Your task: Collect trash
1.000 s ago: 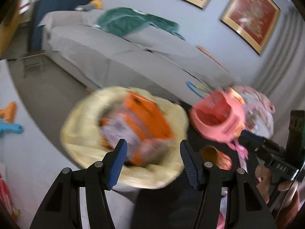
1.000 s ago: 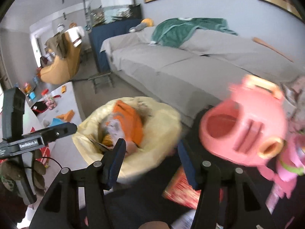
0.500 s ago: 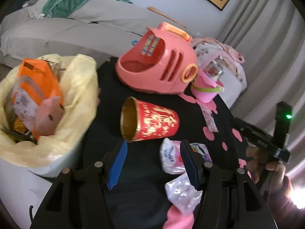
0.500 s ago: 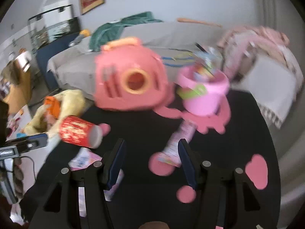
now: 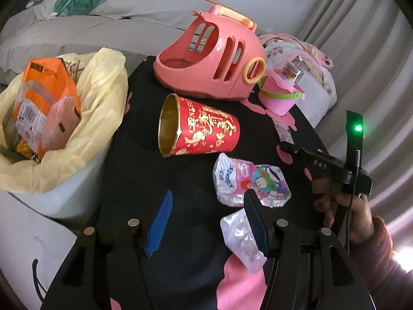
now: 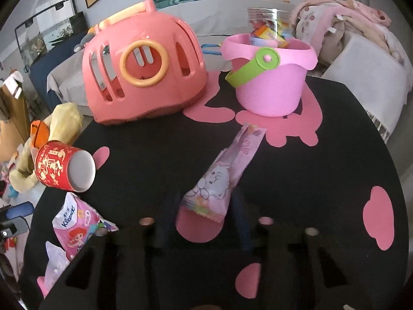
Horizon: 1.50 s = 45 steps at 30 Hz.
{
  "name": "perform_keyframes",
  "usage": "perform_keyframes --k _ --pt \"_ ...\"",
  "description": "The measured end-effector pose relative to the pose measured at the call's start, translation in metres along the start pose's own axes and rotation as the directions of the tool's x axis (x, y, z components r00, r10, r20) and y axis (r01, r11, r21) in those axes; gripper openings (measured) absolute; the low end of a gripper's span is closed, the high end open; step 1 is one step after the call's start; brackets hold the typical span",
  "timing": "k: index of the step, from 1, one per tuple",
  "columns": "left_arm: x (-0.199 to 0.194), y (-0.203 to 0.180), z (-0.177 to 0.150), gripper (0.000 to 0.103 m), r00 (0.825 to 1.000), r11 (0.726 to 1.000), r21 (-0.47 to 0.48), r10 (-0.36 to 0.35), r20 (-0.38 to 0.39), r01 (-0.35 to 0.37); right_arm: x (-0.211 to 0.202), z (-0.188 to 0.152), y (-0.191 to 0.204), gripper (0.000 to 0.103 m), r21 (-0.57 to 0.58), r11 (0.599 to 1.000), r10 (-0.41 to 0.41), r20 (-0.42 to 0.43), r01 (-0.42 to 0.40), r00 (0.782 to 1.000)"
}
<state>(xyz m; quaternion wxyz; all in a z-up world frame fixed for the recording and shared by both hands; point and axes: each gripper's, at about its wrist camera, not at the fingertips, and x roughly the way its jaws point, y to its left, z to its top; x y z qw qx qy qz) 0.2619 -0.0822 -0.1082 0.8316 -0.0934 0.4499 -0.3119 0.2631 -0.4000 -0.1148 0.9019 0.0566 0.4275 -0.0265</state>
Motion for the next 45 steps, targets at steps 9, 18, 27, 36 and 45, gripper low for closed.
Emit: perform_keyframes --k 9,18,27,36,45 --pt "-0.01 -0.001 -0.021 0.059 1.0 1.0 -0.015 -0.027 -0.009 0.027 -0.044 -0.032 0.017 0.031 -0.001 0.995 0.098 0.04 -0.098 0.994" --pt "-0.001 -0.022 -0.044 0.059 0.993 0.996 -0.015 -0.094 -0.073 0.093 -0.087 -0.086 0.044 0.031 0.014 0.991 0.132 0.095 -0.134 0.987" --pt "0.019 -0.04 -0.04 0.059 0.992 0.997 -0.023 -0.076 -0.102 0.074 -0.106 -0.114 0.031 0.032 0.047 0.99 0.129 0.106 -0.134 0.986" --pt "0.024 -0.044 -0.038 0.058 0.995 0.999 -0.005 -0.036 -0.098 0.035 -0.105 -0.122 0.02 0.033 0.086 0.982 0.157 0.119 -0.168 0.98" --pt "0.022 -0.043 -0.04 0.024 0.994 0.998 0.02 0.063 -0.092 -0.062 -0.105 -0.126 0.018 0.034 0.1 0.979 0.167 0.113 -0.179 0.979"
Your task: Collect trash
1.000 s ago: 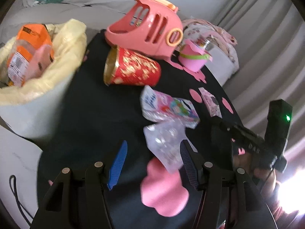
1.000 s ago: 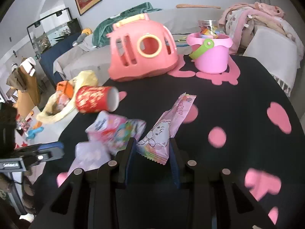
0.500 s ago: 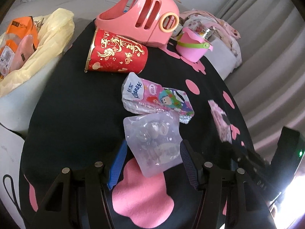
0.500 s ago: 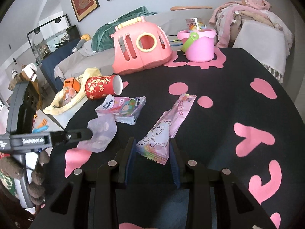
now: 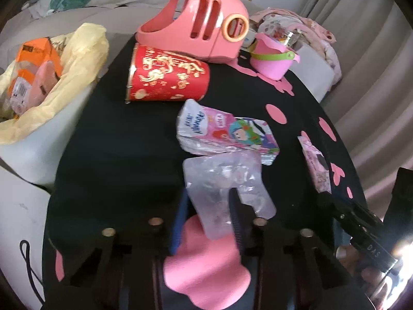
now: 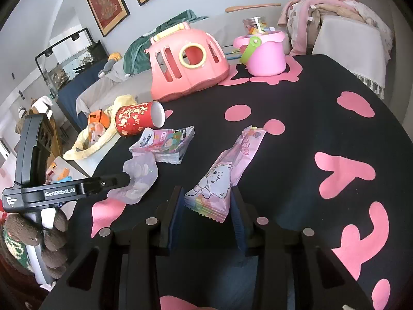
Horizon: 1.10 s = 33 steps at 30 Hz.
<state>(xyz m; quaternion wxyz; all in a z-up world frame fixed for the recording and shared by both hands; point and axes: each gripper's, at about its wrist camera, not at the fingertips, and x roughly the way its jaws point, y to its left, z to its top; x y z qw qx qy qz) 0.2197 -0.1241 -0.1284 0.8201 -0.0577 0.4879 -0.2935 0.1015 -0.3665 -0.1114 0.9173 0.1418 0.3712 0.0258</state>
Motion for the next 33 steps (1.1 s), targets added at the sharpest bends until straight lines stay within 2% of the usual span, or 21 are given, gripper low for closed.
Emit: perform_keyframes --k 1,4,11,17,20,24,26,29,33 --pt "-0.001 0.002 0.0 0.019 1.0 1.0 -0.009 -0.003 -0.003 0.003 0.0 0.0 0.001 0.034 -0.005 1.0 -0.002 0.0 0.002 1.0" --pt "-0.008 0.006 -0.003 0.014 1.0 1.0 -0.021 -0.018 0.008 0.019 0.0 -0.002 0.002 0.034 -0.013 1.0 -0.006 -0.006 0.006 1.0" --pt "-0.045 0.005 -0.002 0.013 0.993 0.999 0.031 0.016 0.116 -0.019 0.004 -0.004 0.001 0.035 0.007 1.0 0.0 -0.027 0.0 1.0" --pt "-0.049 0.01 0.0 0.013 0.992 0.999 0.003 -0.045 0.115 0.045 0.002 -0.01 0.003 0.036 0.0 1.0 -0.004 -0.008 0.004 1.0" --pt "-0.037 0.012 0.004 0.016 0.988 0.995 -0.003 -0.097 0.118 0.098 0.003 -0.009 0.003 0.037 0.002 1.0 0.001 -0.01 -0.001 1.0" --pt "-0.02 0.004 0.021 0.028 0.985 0.99 0.113 -0.099 0.142 0.083 0.003 -0.008 0.003 0.04 -0.005 1.0 0.007 -0.015 -0.007 1.0" --pt "-0.004 0.004 0.033 0.029 0.986 0.98 0.159 -0.134 0.095 0.118 0.003 -0.008 0.004 0.041 -0.011 1.0 0.009 -0.017 -0.009 1.0" --pt "0.013 0.008 0.04 0.029 0.986 0.973 0.167 -0.164 0.02 0.159 0.003 -0.008 0.003 0.041 -0.008 1.0 0.014 -0.017 -0.014 1.0" --pt "0.019 0.01 0.029 0.029 0.977 0.962 0.174 -0.203 -0.067 0.212 0.003 -0.008 -0.001 0.041 0.011 0.999 0.036 -0.016 -0.036 0.999"
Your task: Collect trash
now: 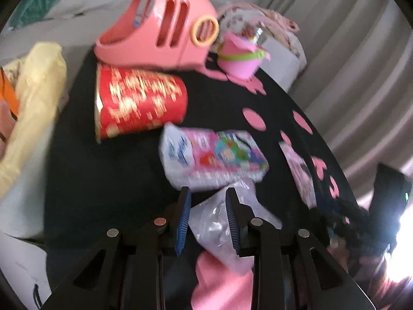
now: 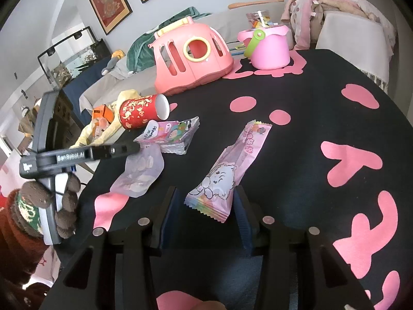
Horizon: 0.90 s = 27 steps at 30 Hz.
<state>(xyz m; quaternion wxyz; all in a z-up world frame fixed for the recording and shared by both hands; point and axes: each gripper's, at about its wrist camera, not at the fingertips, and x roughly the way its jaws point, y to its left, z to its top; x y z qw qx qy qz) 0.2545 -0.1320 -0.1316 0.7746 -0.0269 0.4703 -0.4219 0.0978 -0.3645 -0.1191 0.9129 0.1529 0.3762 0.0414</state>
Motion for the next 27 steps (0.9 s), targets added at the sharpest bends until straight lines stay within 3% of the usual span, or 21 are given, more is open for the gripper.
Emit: perform_keyframes --k 5,10,14,23,27 --pt "-0.009 -0.016 -0.019 0.03 1.0 0.996 0.084 0.008 -0.023 -0.006 0.001 0.003 0.001 0.042 -0.042 0.999 0.013 -0.039 -0.014 0.999" --pt "-0.01 -0.032 -0.027 0.038 0.998 0.988 0.157 -0.005 -0.064 0.015 -0.001 0.002 0.013 0.042 -0.173 0.984 -0.051 -0.107 0.032 0.993" --pt "-0.006 -0.047 -0.031 0.039 0.995 0.971 0.23 0.077 -0.056 -0.062 -0.005 -0.005 0.017 0.042 -0.238 0.969 -0.091 -0.123 0.06 0.988" --pt "0.004 -0.054 -0.025 0.039 0.988 0.971 0.197 0.146 -0.044 -0.135 -0.005 -0.013 0.029 0.051 -0.328 0.939 -0.148 -0.12 0.102 0.982" --pt "0.011 -0.072 -0.032 0.039 0.971 0.932 0.286 0.239 -0.018 -0.224 -0.007 -0.017 0.033 0.061 -0.347 0.934 -0.135 -0.134 0.081 0.982"
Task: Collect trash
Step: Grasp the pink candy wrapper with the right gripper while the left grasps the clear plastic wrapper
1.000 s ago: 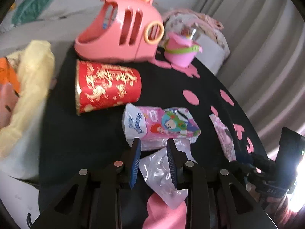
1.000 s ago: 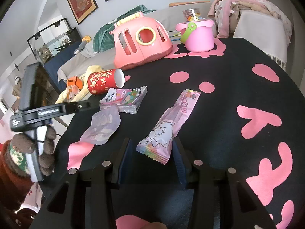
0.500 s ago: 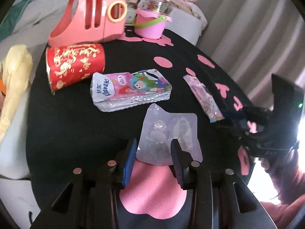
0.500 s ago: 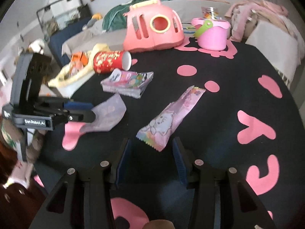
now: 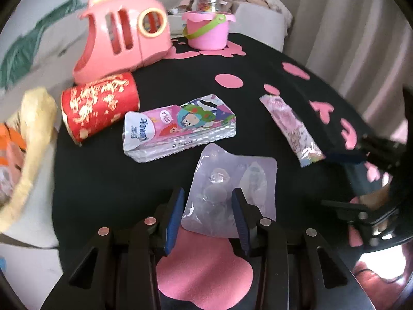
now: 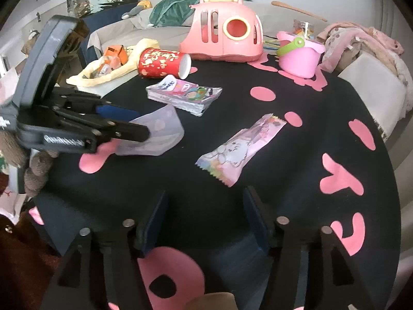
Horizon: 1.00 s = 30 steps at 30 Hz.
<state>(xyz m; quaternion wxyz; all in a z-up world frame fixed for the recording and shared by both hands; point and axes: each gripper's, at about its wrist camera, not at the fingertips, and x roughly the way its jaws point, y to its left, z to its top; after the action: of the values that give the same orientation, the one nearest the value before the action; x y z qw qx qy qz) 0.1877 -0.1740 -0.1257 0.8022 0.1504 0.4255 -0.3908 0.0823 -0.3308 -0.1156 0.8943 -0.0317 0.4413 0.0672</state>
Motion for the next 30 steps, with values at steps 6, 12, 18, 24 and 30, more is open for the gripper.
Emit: perform_keyframes --k 6,12,18,24,30 --pt "-0.005 0.002 -0.007 0.038 1.0 0.999 -0.053 0.005 0.022 -0.004 -0.009 -0.007 -0.007 0.06 0.02 0.997 0.079 0.001 -0.079 0.997" --pt "-0.018 -0.003 -0.022 0.005 0.998 0.991 -0.131 -0.034 0.061 0.041 -0.024 -0.015 -0.026 0.05 0.152 0.98 0.12 0.062 -0.128 0.991" --pt "-0.067 0.015 -0.02 0.003 0.979 0.973 -0.23 0.021 0.204 0.027 -0.029 0.009 -0.035 0.05 0.229 0.972 0.025 0.13 -0.055 0.991" --pt "-0.105 0.04 -0.021 0.003 0.953 0.953 -0.298 0.144 0.266 -0.06 0.0 0.041 -0.038 0.045 0.259 0.965 -0.055 0.084 0.032 0.995" --pt "-0.091 0.057 -0.038 0.004 0.977 0.916 -0.389 -0.009 0.215 0.094 0.028 0.05 -0.038 0.029 0.239 0.966 -0.105 0.004 0.101 0.995"
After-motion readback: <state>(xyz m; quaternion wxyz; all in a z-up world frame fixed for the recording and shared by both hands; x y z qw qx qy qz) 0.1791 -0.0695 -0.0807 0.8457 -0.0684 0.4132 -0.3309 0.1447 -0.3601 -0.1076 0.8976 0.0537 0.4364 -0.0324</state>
